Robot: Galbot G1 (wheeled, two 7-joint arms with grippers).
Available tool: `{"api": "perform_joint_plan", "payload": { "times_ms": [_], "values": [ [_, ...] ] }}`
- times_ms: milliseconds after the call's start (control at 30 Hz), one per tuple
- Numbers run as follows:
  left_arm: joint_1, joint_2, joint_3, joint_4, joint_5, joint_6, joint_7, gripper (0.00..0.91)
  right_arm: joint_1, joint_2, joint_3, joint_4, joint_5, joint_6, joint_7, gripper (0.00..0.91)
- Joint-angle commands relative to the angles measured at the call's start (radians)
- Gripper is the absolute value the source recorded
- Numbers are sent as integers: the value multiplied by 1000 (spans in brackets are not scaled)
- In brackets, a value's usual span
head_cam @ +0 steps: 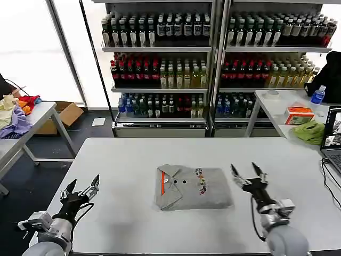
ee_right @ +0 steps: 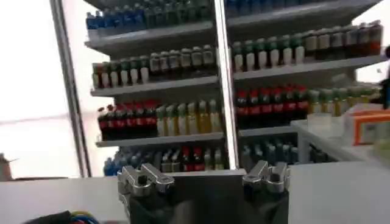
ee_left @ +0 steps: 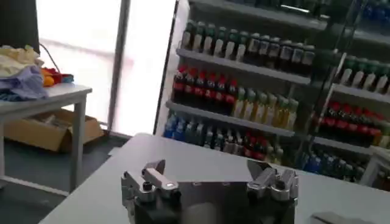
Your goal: Fold and organize the clothes.
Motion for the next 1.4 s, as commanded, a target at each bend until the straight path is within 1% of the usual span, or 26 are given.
{"api": "perform_joint_plan", "payload": {
  "times_ms": [33,133,200,300,567,700,767,800,833,900,1000,1400],
  "values": [
    [29,7,25,-23,41,-28,16,907,-188,-1,341,-76,75,138,-193,907],
    [27,7,34,-25,43,-27,16,907,-174,6,317,-76,91,128,-194,907],
    [28,6,38,-29,44,-27,17,907,-169,12,289,-72,75,133,-187,907],
    [31,3,36,-31,46,-28,18,907,-170,21,275,-61,71,127,-180,907],
    [45,11,23,-41,45,-26,28,907,-184,30,278,-52,66,125,-169,907],
    [46,8,23,-40,40,-22,30,907,-185,35,297,-65,52,131,-166,907],
    [46,7,24,-38,40,-22,30,907,-192,34,303,-65,48,136,-162,907],
    [46,7,24,-37,40,-22,30,907,-201,31,307,-59,44,150,-174,907],
    [45,6,24,-36,40,-21,31,907,-207,33,310,-47,32,159,-172,907],
    [45,6,23,-37,39,-21,33,907,-208,36,311,-35,44,154,-159,907],
    [40,8,20,-26,35,-21,40,907,-207,39,309,-28,58,147,-159,907],
    [42,19,14,-23,8,-20,52,907,-212,48,307,-15,44,151,-159,907]
  ]
}}
